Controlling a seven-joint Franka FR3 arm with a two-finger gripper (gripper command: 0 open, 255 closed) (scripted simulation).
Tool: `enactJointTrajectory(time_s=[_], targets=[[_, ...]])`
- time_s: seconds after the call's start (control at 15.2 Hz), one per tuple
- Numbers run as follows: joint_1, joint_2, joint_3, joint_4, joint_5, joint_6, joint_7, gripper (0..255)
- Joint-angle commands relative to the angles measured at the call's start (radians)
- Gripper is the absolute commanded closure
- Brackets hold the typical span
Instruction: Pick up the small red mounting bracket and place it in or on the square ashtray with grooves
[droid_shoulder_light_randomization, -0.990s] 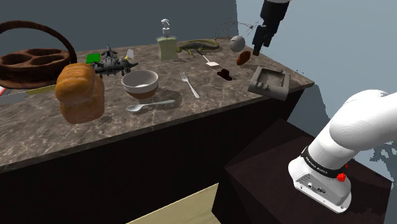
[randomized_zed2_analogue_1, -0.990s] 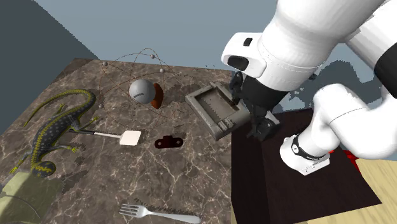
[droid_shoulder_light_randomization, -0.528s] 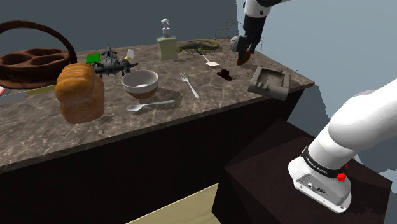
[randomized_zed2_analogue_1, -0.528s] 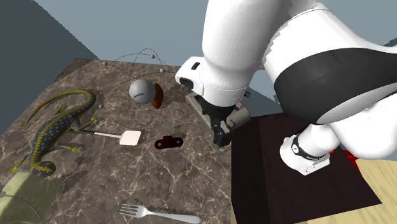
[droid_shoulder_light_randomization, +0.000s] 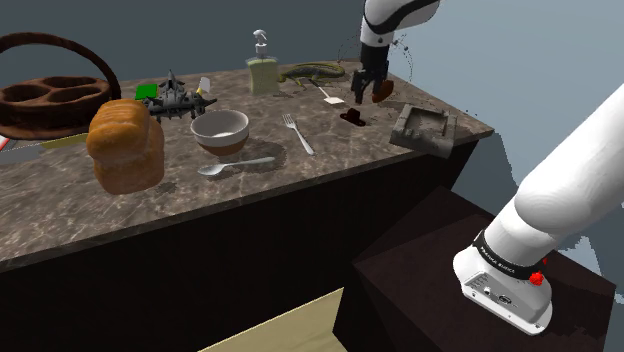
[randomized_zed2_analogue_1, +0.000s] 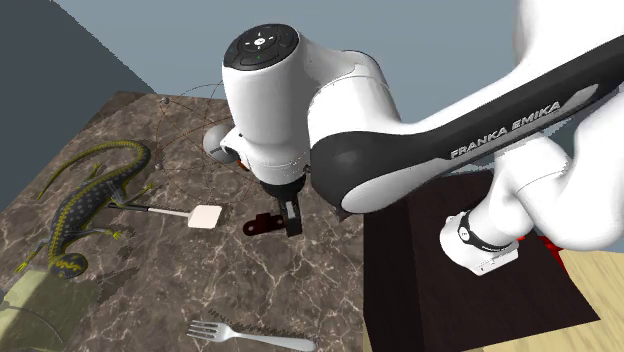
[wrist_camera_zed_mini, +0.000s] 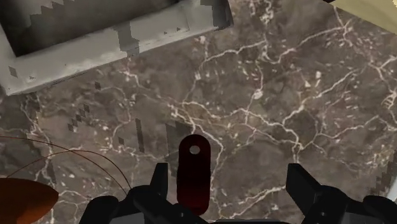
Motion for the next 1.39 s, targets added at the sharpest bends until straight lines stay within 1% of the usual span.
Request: enactJointTrajectory(time_s=[0.0,0.26,0.79,1.25,1.32], targets=[[-0.006,0.076,-0.007,0.052,0.006,0.015,-0.002,0],[-0.018,0.228,-0.018,0.164,0.020,0.036,-0.008,0],[-0.022,0.269,-0.017,0.110,0.019,0.130,-0.008,0],[-0.025,0.269,-0.015,0.110,0.019,0.130,-0.007,0],[-0.024,0.273,-0.015,0.124,0.019,0.120,-0.007,255]])
